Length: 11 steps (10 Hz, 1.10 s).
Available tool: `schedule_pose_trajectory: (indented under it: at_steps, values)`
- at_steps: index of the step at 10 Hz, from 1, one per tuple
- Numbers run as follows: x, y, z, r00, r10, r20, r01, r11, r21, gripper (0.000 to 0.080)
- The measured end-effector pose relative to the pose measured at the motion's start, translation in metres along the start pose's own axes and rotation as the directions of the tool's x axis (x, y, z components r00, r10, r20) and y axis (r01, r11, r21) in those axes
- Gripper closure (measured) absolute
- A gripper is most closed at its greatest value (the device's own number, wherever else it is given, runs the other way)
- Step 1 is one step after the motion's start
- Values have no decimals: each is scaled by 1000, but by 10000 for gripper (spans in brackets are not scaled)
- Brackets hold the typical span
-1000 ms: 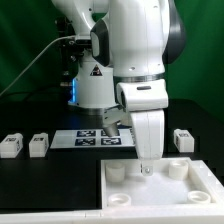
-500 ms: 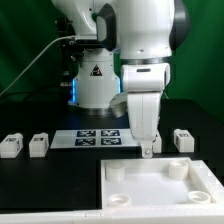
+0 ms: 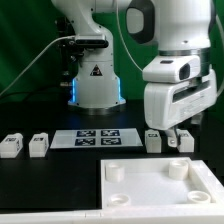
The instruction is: Assemble one leg
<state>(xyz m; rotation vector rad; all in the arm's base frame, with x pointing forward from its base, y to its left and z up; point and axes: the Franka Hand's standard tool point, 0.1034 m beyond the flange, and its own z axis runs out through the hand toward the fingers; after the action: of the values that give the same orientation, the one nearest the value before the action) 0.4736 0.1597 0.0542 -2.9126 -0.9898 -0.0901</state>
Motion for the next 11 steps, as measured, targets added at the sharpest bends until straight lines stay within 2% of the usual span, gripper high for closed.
schedule_pose_trajectory:
  at_steps: [2,4,6,7,8,9,11]
  values:
    - [1,-1,1,985,170,-3,-170,985,16,151]
    - [2,-3,1,927,375,1,-374,927,28,151]
    - [-3,-11,3,916,397,54,-399,917,27,151]
    - [-11,-25,5,896,415,161,-424,906,21,151]
    - [-14,-30,3,847,438,300,-467,884,29,151]
    - [-11,-30,1,789,462,405,-521,852,42,151]
    - [-14,-30,3,726,396,562,-507,860,49,151]
